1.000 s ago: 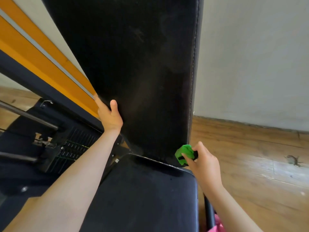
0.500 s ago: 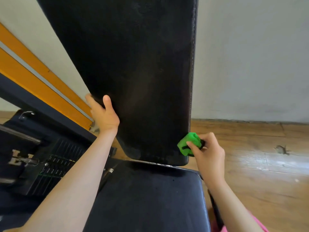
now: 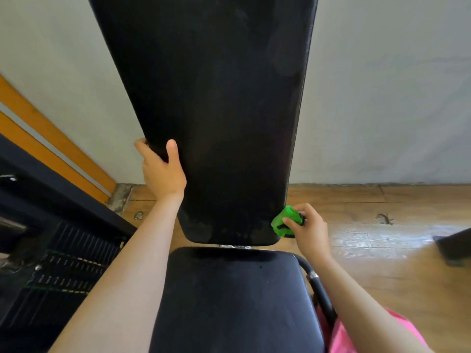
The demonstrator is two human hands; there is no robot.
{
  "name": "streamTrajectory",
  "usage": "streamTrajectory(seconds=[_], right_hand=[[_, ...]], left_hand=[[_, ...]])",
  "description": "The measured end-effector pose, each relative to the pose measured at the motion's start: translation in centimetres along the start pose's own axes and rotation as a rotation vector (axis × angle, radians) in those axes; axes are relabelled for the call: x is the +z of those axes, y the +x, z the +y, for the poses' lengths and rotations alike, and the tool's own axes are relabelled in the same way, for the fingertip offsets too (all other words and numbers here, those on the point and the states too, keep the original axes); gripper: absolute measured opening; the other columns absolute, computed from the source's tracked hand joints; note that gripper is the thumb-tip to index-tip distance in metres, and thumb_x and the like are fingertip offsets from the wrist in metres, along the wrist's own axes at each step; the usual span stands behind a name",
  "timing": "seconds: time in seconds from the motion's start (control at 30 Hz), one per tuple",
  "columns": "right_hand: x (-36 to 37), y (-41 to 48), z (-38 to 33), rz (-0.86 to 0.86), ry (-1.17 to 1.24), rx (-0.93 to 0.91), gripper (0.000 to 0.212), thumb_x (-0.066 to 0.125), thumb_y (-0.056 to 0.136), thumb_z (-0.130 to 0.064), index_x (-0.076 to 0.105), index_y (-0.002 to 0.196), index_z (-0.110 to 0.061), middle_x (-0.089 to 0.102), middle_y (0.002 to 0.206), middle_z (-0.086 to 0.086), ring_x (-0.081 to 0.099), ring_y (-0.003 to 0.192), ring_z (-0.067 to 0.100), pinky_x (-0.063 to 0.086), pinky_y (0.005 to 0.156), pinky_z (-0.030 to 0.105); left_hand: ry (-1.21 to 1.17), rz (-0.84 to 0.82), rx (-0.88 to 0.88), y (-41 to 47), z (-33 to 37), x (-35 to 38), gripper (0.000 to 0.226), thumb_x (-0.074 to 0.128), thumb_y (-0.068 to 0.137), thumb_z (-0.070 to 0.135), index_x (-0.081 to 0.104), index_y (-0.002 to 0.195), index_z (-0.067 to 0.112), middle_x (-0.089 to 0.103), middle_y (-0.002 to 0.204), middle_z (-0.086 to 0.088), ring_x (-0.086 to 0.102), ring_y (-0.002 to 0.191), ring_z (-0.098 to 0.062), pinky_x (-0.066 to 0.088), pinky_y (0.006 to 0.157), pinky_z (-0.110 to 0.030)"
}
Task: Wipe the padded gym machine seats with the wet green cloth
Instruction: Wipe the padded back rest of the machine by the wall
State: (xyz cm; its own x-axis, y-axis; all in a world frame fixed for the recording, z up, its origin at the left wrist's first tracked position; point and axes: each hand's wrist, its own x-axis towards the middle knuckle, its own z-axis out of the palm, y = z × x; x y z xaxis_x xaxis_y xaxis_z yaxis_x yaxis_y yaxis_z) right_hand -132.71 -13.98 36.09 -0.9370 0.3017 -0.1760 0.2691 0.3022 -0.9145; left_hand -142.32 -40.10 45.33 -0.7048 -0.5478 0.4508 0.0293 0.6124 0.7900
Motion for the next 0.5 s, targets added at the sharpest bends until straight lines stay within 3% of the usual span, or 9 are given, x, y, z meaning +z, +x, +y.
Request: streamTrajectory(seconds=[0.1,0.23,0.33,0.5], right_hand=[[0.7,-0.5,2.1,-0.024,0.007,0.079,0.019,0.073,0.084,-0.008,0.059,0.085,-0.022,0.069,0.086,-0.002,0.069,0.084,0.019,0.059,0.073,0.039],[0.4,-0.3,1.4,0.05,0.062,0.048,0.021,0.073,0.084,-0.007,0.059,0.082,-0.023,0.069,0.081,-0.003,0.069,0.078,0.016,0.059,0.07,0.037],[0.1,-0.4,-1.4,0.132,0.155,-0.055,0.023,0.073,0.084,-0.008,0.06,0.082,-0.026,0.067,0.077,-0.005,0.066,0.075,0.013,0.058,0.07,0.036],[0.2,-0.8,-7.2,0.235,0.282,-0.222,0.018,0.074,0.085,-0.014,0.056,0.085,-0.018,0.064,0.08,-0.006,0.061,0.073,0.008,0.052,0.065,0.02]], left_hand=[[-0.025,0.033,0.017,0.0,-0.5,0.2,0.053,0.038,0.097,0.047,0.037,0.129,0.005,0.056,0.091,0.0,0.058,0.08,-0.018,0.045,0.067,-0.029],[-0.088,0.063,0.065,0.2,-0.7,0.6,0.066,0.03,0.093,0.054,0.039,0.127,-0.001,0.046,0.075,0.013,0.05,0.068,-0.015,0.038,0.06,-0.023],[-0.127,0.047,0.055,0.4,-1.3,0.8,0.054,0.035,0.098,0.043,0.04,0.125,-0.004,0.051,0.089,0.004,0.048,0.072,-0.008,0.034,0.059,-0.005],[-0.116,0.024,0.015,0.3,-1.4,1.0,0.043,0.04,0.101,0.031,0.039,0.125,-0.005,0.046,0.085,0.009,0.044,0.069,0.0,0.033,0.059,-0.001]])
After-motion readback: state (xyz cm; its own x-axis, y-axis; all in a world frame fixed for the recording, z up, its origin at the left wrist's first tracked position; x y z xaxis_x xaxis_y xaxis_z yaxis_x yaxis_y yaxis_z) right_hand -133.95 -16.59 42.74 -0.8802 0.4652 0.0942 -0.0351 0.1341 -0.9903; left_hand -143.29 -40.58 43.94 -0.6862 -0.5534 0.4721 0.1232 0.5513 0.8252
